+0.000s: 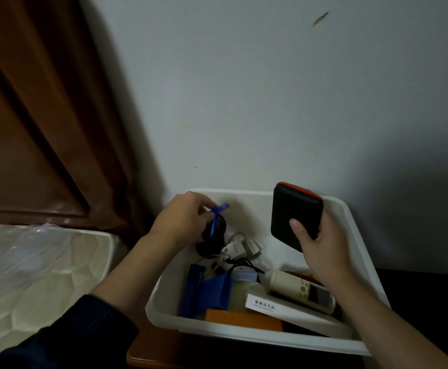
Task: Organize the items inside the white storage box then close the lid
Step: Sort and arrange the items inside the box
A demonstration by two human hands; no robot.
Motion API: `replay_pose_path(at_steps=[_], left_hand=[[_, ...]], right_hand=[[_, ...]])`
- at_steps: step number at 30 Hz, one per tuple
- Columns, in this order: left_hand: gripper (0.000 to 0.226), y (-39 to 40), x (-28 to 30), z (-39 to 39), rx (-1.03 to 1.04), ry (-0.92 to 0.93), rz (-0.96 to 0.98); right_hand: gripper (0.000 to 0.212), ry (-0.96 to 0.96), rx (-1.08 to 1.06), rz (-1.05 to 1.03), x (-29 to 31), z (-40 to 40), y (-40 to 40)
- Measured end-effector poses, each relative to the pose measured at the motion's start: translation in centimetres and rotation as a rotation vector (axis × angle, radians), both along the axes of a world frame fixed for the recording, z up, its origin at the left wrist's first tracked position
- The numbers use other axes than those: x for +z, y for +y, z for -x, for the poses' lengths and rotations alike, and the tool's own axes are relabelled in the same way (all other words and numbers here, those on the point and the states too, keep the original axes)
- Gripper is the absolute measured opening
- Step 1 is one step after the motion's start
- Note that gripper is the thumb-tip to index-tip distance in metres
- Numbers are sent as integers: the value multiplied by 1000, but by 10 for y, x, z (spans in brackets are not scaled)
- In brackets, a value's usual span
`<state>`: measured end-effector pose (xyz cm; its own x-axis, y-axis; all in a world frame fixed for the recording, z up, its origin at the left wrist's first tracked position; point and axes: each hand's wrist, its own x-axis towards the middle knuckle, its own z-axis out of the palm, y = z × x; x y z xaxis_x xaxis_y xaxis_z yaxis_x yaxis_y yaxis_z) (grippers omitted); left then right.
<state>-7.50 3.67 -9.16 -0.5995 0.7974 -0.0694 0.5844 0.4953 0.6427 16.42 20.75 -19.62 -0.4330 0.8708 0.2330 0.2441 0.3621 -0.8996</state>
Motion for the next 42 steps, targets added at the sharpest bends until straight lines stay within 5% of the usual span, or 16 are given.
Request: replay_pose_path(at_steps=[4, 22, 27, 31, 34, 42], left_hand=[[20, -1, 8, 8, 6, 234, 147], [51, 11, -33, 1, 56, 232, 70], [20, 7, -36, -13, 41, 303, -143], [7, 3, -52, -26, -205, 217, 202], [17, 2, -70, -30, -266, 209, 476], [25, 16, -100, -33, -346, 329, 654]], right_hand=[[36, 1, 3, -2, 1, 1, 0], [29, 7, 16, 9, 2, 2, -2], [30, -3, 9, 7, 1, 2, -1], [28, -18, 13, 18, -1, 1, 0], [33, -47, 34, 20, -2, 2, -2], [34, -63, 62, 30, -5, 1, -2]])
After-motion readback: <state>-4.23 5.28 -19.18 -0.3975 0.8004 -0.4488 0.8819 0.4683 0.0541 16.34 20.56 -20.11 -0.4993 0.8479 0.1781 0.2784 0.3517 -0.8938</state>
